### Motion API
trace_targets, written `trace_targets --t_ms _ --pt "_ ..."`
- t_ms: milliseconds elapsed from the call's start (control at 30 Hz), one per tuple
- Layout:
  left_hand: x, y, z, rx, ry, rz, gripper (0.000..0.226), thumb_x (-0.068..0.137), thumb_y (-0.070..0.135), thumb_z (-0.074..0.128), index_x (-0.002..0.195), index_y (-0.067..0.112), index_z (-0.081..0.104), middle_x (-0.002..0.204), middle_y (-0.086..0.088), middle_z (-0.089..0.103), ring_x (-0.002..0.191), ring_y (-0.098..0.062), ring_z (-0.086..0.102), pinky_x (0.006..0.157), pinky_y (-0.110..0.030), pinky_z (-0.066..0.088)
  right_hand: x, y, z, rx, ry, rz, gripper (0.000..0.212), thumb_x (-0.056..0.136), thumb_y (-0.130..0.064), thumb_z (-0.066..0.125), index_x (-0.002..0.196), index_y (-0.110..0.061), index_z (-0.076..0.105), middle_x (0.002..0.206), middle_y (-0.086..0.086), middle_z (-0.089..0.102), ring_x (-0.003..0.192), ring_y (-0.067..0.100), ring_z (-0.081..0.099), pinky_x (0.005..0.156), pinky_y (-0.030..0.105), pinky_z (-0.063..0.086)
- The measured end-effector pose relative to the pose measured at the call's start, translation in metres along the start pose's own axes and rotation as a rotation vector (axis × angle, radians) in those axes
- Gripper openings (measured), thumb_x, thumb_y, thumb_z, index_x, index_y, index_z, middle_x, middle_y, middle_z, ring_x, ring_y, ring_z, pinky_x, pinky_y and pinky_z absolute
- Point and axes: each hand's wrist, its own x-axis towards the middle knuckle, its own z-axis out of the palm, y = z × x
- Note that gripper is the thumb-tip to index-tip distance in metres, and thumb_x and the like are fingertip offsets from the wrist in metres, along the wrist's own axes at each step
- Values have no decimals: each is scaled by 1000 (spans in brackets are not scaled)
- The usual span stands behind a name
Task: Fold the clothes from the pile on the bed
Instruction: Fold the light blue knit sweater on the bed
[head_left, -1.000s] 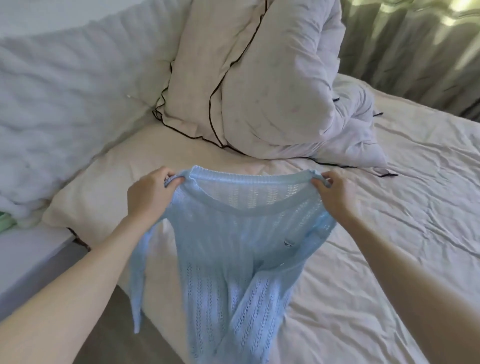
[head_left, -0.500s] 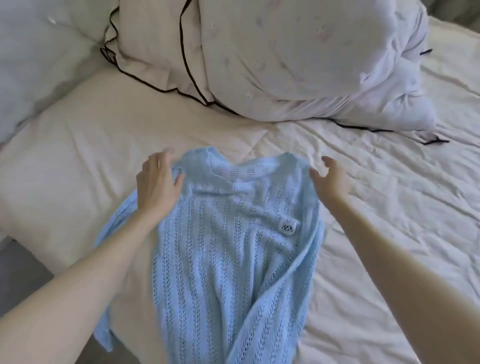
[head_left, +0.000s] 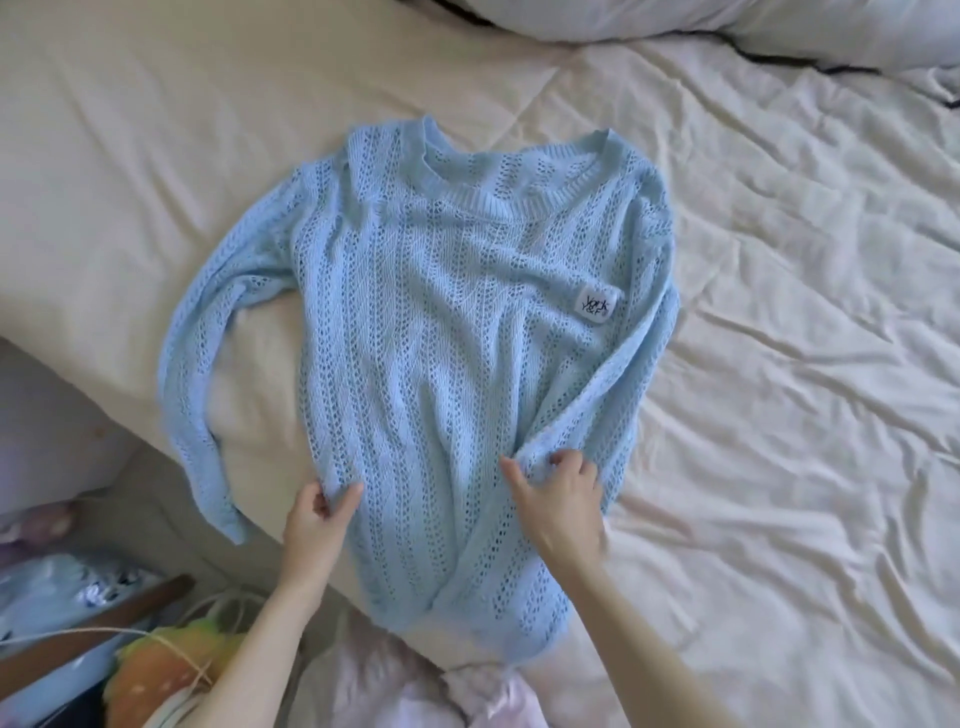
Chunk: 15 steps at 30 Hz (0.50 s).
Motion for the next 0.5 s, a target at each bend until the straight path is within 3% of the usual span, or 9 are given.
trace_targets --t_ms 100,167,233,300,400,500 --pt "-14 -18 -4 -33 -210 -69 20 88 28 64 105 18 61 97 7 65 92 -12 60 73 -26 44 5 -1 1 -34 13 7 29 95 -29 46 116 -10 49 122 12 45 115 32 43 90 41 40" --pt "-20 -28 -8 -39 -253 -60 22 90 26 61 110 17 60 99 8 66 92 -8 61 72 -23 45 7 6 -2 42 35 -25 15 96 -20 40 96 -8 50 104 13 54 98 31 52 79 38 43" --pt "-24 -33 -15 -52 -184 -11 19 93 23 56 110 14 59 96 8 65 88 -8 61 65 -20 45 7 19 -9 195 79 21 13 94 -15 39 89 -9 49 90 13 57 84 30 55 72 38 44" --pt "-24 -37 -31 -38 -74 60 18 94 23 54 109 13 58 94 8 63 89 -15 61 64 -23 44 6 37 -18 457 108 171 12 93 -9 38 93 -9 50 91 14 58 77 26 53 69 36 43" --pt "-21 -43 -64 -7 35 121 18 93 30 56 106 17 58 95 2 63 88 -18 58 72 -33 43 0 65 -35 797 37 360 19 94 -2 36 104 -8 51 96 11 55 80 21 52 75 37 45" --pt "-16 -46 -85 121 64 110 28 93 33 56 102 7 58 92 -13 61 88 -32 57 66 -37 39 -3 78 -50 886 13 418 18 98 -5 38 110 -9 51 97 9 55 85 21 52 81 38 46"
